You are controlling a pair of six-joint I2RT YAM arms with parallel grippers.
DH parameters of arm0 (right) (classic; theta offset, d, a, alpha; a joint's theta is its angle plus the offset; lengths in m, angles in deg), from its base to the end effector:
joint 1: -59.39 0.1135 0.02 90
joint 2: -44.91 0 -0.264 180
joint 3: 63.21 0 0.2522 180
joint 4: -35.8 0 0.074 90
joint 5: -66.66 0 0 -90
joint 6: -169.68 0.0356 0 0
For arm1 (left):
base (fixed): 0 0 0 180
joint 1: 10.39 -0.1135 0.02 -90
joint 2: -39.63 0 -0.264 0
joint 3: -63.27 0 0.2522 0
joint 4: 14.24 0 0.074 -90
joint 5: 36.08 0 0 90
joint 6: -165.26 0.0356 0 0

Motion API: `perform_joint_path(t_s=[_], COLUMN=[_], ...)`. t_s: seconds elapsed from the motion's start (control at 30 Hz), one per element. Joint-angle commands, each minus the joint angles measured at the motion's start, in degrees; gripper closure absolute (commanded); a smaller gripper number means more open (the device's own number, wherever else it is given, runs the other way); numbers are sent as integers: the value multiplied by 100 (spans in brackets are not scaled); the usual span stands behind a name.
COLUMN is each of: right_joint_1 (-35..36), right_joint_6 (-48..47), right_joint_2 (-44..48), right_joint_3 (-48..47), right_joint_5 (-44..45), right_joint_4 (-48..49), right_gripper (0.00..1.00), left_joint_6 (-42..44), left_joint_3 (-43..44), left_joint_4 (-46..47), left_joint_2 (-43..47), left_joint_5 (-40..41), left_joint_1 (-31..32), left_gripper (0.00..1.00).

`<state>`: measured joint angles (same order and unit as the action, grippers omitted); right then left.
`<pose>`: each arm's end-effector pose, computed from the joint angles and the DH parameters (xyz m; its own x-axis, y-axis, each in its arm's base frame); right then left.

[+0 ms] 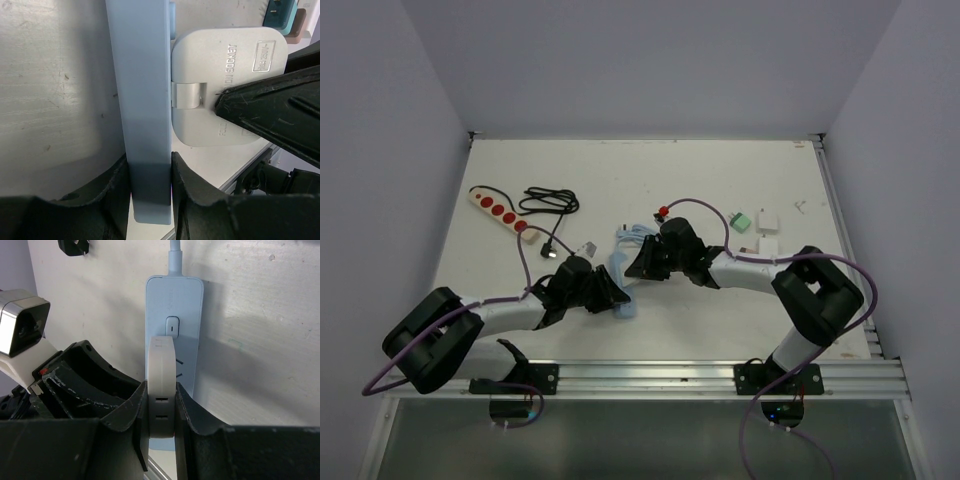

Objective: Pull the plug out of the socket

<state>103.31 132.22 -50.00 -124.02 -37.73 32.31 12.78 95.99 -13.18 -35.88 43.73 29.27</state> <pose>0.2369 0.2404 0.1690 -0.9132 0.1880 -0.3616 -0.1461 0.6771 0.7212 0.1657 -0.1455 0.1252 -0.8840 -0.4009 -0.2404 -0.1172 0.6879 -0.7163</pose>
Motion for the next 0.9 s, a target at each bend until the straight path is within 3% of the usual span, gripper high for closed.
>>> perform_joint_path(t_s=[0.0,0.6,0.87], right_joint_1=[37,-630,-1024], right_joint_6=[-6,-33,-208], right_joint_2=[280,957,1676], right_joint_3=[-120,292,459], right_joint_5=[103,-283,-187], right_joint_4=[38,-77,-428], right_gripper=[100,100,100], left_joint_6=[43,-528,-616], left_joint_3=[-77,-507,-481], left_joint_4=[-569,-779,-956], left_joint_2=[-184,-483,-500], left_joint_5=[185,378,475], left_joint_1=[51,-11,-28], left_gripper=[100,100,100])
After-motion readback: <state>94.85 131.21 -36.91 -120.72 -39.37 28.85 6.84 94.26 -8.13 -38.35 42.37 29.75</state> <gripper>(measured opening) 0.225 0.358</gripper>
